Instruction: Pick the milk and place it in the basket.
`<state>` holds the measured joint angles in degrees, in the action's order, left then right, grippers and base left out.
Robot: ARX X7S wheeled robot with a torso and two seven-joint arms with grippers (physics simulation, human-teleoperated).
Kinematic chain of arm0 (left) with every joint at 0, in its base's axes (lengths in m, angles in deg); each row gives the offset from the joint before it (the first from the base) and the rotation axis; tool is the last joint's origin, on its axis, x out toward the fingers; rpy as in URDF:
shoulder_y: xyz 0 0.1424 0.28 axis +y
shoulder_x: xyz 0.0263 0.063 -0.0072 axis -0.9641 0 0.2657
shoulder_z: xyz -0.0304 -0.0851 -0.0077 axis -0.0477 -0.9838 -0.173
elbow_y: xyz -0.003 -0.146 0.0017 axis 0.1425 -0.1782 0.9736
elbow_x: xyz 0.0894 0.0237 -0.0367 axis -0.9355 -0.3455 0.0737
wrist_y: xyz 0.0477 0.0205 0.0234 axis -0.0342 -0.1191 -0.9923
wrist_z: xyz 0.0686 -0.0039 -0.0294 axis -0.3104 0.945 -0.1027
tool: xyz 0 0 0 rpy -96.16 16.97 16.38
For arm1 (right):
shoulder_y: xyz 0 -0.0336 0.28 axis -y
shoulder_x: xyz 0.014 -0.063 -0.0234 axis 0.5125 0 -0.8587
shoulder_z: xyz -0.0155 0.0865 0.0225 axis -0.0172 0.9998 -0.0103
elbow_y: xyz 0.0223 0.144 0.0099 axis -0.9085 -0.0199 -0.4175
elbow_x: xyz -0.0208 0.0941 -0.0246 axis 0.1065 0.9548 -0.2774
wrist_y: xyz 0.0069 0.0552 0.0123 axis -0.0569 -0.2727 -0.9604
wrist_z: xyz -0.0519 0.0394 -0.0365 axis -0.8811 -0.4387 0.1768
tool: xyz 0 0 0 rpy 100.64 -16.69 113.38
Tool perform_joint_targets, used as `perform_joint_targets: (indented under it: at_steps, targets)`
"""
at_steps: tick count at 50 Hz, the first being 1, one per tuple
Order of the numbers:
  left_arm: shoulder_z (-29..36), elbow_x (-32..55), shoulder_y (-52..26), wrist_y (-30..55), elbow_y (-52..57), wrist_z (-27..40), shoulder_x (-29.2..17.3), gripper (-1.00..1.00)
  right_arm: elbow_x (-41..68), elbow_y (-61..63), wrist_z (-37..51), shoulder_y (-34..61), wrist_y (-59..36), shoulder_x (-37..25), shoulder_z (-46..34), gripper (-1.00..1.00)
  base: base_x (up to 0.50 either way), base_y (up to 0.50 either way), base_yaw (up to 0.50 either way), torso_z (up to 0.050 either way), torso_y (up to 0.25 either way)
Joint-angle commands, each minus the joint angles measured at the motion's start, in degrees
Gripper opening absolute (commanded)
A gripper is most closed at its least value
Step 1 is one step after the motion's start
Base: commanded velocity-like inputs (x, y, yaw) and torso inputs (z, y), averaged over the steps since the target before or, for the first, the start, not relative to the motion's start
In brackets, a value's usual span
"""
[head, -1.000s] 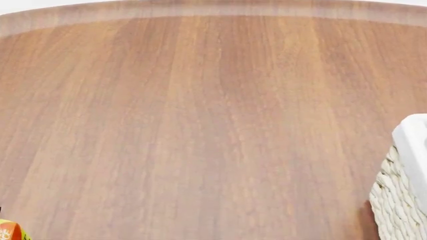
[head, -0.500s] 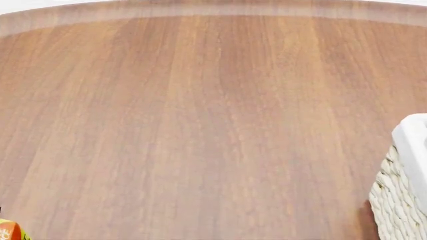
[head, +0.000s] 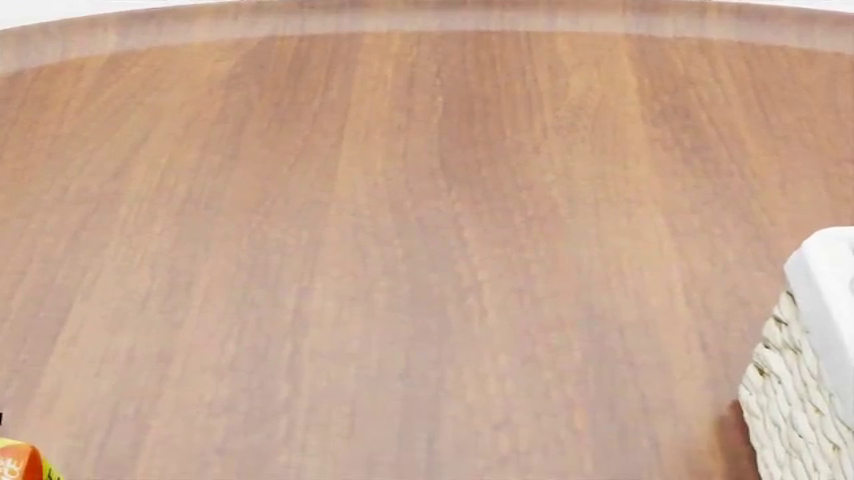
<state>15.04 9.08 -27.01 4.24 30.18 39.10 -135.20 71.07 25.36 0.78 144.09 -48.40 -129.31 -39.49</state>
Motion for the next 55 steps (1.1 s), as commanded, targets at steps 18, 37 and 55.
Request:
perform_joint_targets:
  at_steps: [18,37,55]
  targets:
    - [-1.4,-2.6,0.1,-2.5,-2.8,0.0,1.3,1.0,-0.3,-1.0,-2.1,0.4,0.9,0.9,-0.1,1.0,0.0,0.0,0.0,0.0,0.0]
    - [-1.5,-2.6,0.5,-2.7,-2.8,0.0,1.4,1.0,-4.7,-14.4,-8.1,15.0,9.0,4.9,-9.8,1.0,0.0,0.0,0.0,0.0,0.0]
    - [-1.6,-2.6,0.4,-2.6,-2.8,-0.1,1.4,1.0,-9.0,-27.4,-13.0,30.3,17.0,12.6,-16.7,1.0,0.0,0.0,0.0,0.0,0.0]
